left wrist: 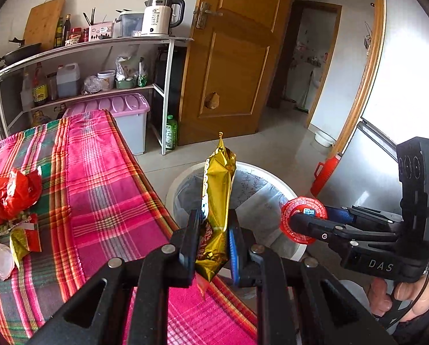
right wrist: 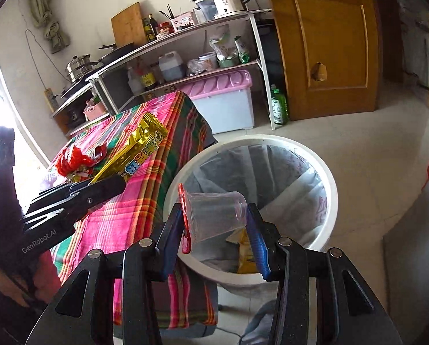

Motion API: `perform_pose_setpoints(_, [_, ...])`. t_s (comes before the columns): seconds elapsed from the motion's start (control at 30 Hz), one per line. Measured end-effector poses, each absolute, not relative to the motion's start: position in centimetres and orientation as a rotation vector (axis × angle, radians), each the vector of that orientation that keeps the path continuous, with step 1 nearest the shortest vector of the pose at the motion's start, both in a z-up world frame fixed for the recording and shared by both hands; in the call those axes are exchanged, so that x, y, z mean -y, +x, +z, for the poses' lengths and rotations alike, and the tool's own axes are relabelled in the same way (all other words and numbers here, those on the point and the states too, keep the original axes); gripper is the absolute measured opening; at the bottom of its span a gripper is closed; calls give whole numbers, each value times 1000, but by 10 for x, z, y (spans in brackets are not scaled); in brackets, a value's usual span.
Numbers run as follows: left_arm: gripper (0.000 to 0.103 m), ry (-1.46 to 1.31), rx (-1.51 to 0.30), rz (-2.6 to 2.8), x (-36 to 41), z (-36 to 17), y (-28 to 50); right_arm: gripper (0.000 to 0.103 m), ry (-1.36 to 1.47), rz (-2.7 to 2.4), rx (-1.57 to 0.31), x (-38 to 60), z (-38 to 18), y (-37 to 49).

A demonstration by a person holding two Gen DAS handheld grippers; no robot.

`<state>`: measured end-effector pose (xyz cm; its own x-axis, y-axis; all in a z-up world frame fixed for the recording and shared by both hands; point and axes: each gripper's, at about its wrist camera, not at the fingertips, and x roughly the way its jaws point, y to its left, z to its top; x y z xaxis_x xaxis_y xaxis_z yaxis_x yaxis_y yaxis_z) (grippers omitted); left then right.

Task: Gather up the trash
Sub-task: 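Carry the gold wrapper and clear cup over the bin and open both tools, then bring both tools back toward the remaining trash on the table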

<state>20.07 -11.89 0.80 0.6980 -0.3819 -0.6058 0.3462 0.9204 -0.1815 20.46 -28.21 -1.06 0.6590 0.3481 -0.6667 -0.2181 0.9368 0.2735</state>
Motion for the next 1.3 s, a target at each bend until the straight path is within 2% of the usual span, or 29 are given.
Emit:
perform_pose_setpoints(0.5, [20, -64, -739, -449, 149, -9, 232, 45, 212, 257, -833, 309, -33, 227])
perform_pose_setpoints(0.73, [34, -97, -776, -449, 151, -13, 241, 46, 214, 250, -836, 312, -37, 229])
perform_pose_setpoints(1.3, [35, -106, -697, -425, 128, 10, 214, 50, 187, 257, -785, 300, -15, 210])
